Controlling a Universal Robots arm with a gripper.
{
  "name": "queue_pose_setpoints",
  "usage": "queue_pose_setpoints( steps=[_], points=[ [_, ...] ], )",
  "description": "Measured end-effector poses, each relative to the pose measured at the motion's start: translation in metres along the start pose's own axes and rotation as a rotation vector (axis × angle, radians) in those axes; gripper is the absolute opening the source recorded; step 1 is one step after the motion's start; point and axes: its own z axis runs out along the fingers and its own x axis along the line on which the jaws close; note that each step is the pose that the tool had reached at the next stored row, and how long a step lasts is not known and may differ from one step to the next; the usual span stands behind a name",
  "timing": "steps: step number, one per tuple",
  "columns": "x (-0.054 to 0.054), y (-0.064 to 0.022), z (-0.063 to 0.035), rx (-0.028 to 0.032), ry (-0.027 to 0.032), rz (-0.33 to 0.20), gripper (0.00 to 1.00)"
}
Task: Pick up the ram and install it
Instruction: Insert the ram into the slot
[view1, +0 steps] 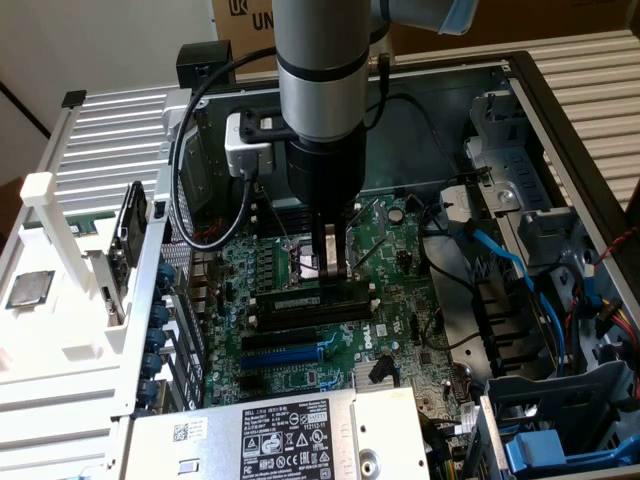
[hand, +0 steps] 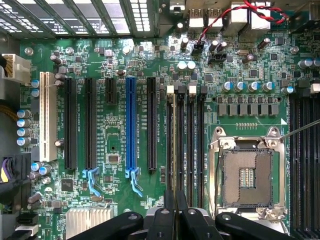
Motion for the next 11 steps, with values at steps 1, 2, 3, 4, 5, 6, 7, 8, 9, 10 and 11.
queue_pose_setpoints(
  steps=[1,2,3,4,5,6,7,8,9,10,11],
  points=[
    [0.0002,0.0,0.0001,0.0001,-0.0001,0.0,0.12],
    [0.0003,0.0,0.0001,0.0,-0.0001,0.0,0.12],
    [0.0003,0.0,0.0003,0.0,0.0,0.0,0.12],
    [0.0003,0.0,0.0003,-0.0001,0.0002,0.0,0.12],
    [0.0003,0.0,0.0003,-0.0001,0.0001,0.0,0.12],
    [0.0003,0.0,0.0004,0.0,0.0001,0.0,0.12],
    [0.0006,0.0,0.0005,0.0001,-0.0001,0.0,0.12],
    [0.0006,0.0,0.0005,0.0,-0.0001,0.0,0.12],
    [0.0006,0.0,0.0005,0.0001,-0.0002,0.0,0.12],
    [0.0006,0.0,0.0005,0.0001,-0.0001,0.0,0.12],
    [0.0006,0.0,0.0005,0.0,0.0,0.0,0.12]
  ],
)
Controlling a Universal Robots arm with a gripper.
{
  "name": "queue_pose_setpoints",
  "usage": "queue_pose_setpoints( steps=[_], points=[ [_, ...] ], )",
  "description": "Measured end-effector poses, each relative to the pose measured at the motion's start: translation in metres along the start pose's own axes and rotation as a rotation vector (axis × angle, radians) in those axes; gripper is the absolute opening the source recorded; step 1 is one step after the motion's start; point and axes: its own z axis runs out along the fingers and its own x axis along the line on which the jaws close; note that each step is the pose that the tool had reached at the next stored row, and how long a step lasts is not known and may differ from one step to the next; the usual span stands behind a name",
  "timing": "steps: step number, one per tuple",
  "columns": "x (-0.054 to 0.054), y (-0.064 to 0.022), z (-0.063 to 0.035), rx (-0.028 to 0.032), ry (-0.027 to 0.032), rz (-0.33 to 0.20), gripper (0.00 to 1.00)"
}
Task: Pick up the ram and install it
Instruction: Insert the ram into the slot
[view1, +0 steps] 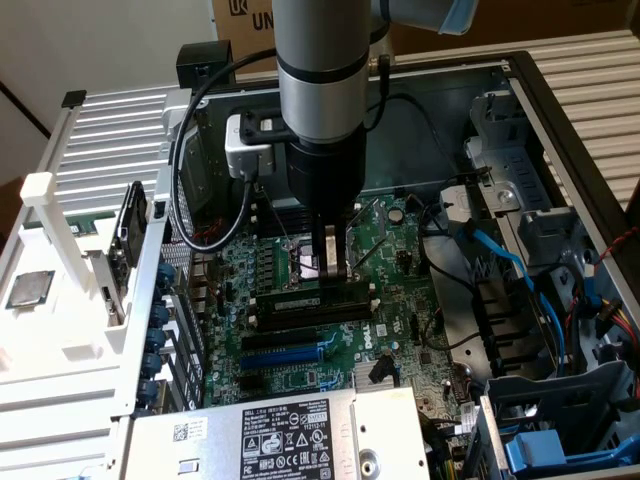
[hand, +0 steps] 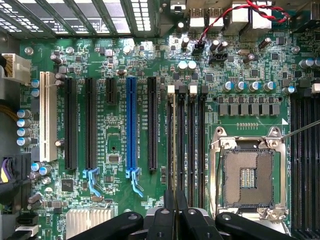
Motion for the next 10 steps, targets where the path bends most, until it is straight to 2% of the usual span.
queue_pose_setpoints(
  steps=[10],
  points=[
    [0.0011,-0.0001,0.0001,0.0,0.0,0.0,0.12]
  ],
)
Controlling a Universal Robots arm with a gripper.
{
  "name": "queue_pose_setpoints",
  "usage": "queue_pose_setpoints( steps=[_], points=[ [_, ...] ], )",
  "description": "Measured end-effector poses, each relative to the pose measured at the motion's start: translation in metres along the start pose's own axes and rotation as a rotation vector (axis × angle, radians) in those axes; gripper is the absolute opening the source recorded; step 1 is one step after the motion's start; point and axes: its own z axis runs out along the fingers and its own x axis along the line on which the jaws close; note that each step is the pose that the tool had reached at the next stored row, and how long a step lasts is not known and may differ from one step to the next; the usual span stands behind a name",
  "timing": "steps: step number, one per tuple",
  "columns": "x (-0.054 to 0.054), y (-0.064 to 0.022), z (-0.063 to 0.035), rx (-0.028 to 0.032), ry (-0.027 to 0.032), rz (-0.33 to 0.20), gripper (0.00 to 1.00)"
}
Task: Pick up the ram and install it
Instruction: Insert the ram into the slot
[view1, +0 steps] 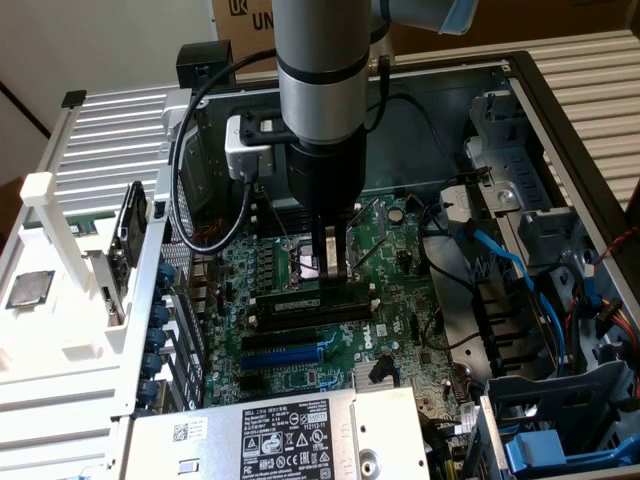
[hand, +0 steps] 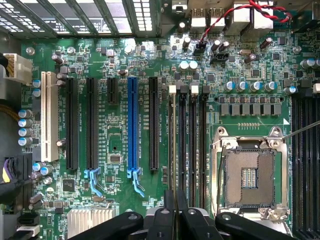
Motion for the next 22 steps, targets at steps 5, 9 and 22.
queue_pose_setpoints(
  steps=[5,9,22],
  points=[
    [-0.0012,0.0002,0.0003,0.0,0.0002,0.0,0.12],
    [-0.0013,0.0003,0.0008,0.0,0.0001,0.0,0.12],
    [-0.0013,0.0005,0.002,0.0,0.0013,0.0,0.12]
  ],
)
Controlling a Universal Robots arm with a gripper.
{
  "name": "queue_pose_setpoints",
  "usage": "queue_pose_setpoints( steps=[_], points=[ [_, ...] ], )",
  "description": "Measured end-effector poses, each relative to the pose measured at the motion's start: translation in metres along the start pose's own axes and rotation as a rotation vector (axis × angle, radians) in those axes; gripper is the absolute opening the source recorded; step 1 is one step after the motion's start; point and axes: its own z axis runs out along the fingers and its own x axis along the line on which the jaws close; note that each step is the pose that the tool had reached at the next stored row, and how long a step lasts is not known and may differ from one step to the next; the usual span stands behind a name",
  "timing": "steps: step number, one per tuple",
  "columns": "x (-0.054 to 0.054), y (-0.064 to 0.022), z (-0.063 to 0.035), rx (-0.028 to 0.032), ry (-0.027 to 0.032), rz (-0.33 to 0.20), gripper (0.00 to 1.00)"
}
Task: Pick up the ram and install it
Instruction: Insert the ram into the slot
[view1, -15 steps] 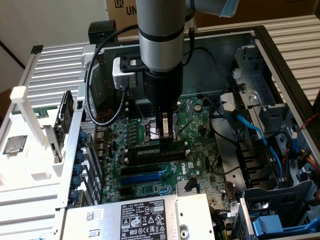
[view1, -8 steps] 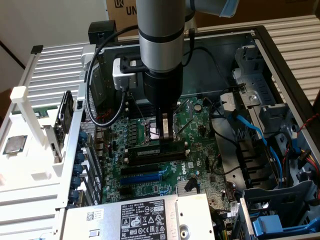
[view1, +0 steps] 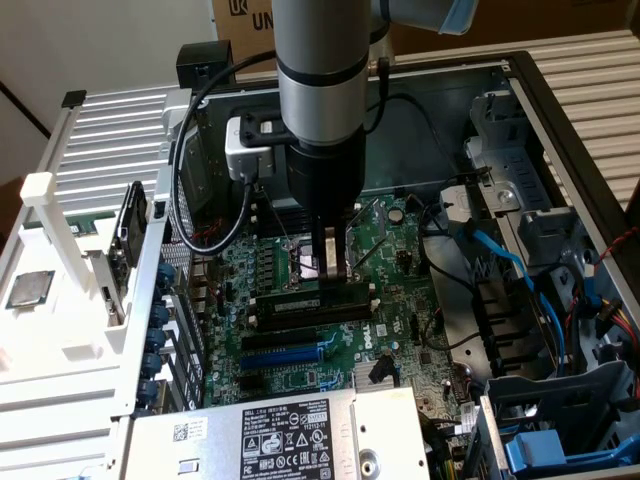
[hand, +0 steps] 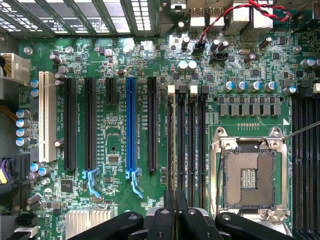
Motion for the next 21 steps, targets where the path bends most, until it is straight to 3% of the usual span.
queue_pose_setpoints(
  steps=[21],
  points=[
    [0.0004,0.0002,0.0008,0.0,0.0009,0.0,0.12]
  ],
)
